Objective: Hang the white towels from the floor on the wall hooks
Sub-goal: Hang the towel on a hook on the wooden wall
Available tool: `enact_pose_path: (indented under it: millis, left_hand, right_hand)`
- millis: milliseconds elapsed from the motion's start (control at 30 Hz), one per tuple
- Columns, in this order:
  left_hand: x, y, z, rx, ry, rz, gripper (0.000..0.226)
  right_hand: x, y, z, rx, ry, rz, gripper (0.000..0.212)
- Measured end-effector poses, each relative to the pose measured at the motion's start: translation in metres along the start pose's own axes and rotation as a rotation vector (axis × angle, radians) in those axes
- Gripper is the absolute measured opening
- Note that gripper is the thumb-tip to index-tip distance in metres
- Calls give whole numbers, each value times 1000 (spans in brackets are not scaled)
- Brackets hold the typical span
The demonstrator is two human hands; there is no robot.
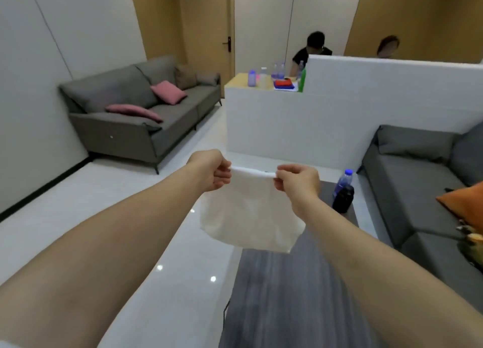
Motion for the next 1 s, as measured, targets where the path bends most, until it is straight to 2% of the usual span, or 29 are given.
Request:
enact_pose_path:
  millis: [100, 133, 200, 267, 367, 433, 500, 600, 767, 867, 1000]
  left_hand:
    - [-44, -11, -4, 30, -141, -5, 8]
    - [-60, -13, -6, 44, -192, -15, 8]
    - [-93, -13, -11, 60, -292, -27, 7]
    - [-133, -9, -21, 86, -447, 24, 10]
    - [-200, -4, -50, 138, -744, 279, 14]
    - [-241, 1, -69, 206, -851, 341, 14]
    - [-283, 10, -89, 269, -861, 271, 6]
    - [-347, 35, -120, 293, -819, 172, 7]
    - [-461, 79, -198, 366, -875, 144, 10]
    - [-532, 112, -254, 402, -995, 107, 10]
    - [-620, 170, -336, 354, -1159, 141, 17]
  right_hand:
    - [49, 20, 7, -241, 254, -423, 12]
    - [69, 25, 6, -317, 324, -535, 17]
    - [107, 32, 4, -422, 423, -654, 26]
    - [145, 39, -2, -504, 482, -692, 19]
    - [206, 50, -23, -601, 558, -706, 12]
    - [247, 61, -47, -677, 607, -711, 10]
    - [287, 73, -79, -753, 675, -689, 7]
    - [346, 90, -134, -836, 802, -624, 6]
    - [429, 108, -251, -714, 1101, -375, 5]
    - [476, 121, -337, -767, 1188, -311, 9]
    - [541, 129, -453, -862, 1274, -305, 14]
Point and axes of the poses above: each hand's wrist, its own z-axis towards the middle knuckle, its own x-axis out of the palm, y = z × x, the point moved 8 cm from there along z, towards the middle knuckle, and after that the axes turned 9 degrees about z, right-handed, at the moved point
